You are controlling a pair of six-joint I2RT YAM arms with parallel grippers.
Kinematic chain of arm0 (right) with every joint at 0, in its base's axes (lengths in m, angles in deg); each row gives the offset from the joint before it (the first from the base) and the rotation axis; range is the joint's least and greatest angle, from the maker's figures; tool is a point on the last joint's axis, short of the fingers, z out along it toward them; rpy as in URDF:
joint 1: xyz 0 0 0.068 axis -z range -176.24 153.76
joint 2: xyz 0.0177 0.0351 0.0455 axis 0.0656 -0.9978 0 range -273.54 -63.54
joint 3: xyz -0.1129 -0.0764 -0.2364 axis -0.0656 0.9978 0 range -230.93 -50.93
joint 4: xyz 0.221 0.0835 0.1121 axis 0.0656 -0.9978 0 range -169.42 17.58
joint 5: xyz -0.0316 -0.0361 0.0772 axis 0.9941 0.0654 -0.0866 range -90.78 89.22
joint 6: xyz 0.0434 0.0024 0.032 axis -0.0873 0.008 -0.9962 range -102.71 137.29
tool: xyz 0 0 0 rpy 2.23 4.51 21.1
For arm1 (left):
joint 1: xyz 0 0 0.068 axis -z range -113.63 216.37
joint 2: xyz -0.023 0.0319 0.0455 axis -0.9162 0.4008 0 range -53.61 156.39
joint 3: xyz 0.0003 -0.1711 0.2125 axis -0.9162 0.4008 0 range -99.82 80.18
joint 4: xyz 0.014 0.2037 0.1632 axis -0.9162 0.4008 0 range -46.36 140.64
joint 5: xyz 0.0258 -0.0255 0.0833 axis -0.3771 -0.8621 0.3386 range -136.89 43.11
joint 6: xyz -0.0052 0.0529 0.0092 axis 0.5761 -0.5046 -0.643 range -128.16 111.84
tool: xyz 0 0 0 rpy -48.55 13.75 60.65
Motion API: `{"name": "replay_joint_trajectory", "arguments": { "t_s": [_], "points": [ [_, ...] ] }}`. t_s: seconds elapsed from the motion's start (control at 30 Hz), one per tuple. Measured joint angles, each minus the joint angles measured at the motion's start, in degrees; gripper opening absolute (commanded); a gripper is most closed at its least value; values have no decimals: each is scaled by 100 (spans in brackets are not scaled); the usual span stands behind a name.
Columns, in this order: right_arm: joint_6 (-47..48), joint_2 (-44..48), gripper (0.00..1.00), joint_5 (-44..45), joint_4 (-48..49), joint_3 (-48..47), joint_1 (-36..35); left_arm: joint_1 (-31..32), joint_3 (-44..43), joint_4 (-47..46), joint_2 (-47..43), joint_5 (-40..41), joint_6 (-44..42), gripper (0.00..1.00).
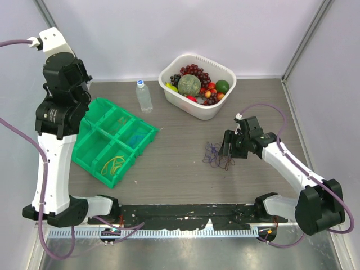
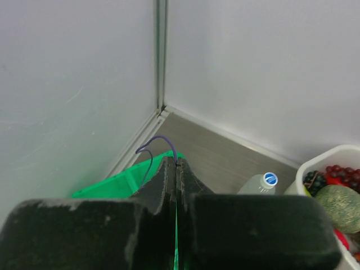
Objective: Untangle the cables
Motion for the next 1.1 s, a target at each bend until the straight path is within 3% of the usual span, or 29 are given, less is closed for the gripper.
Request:
{"name": "replay_joint_trajectory", "arguments": {
  "t_s": [0.37, 0.87, 1.1],
  "points": [
    [0, -57, 64, 4, 13, 2, 0, -739, 1298, -2, -525, -33, 50, 0],
    [0, -57, 64, 4, 28, 4, 0, -824, 1261, 70, -527, -59, 345, 0],
    [0, -57, 64, 4, 28, 7, 0, -874, 1766, 348, -557, 396, 1285, 0]
  ]
}}
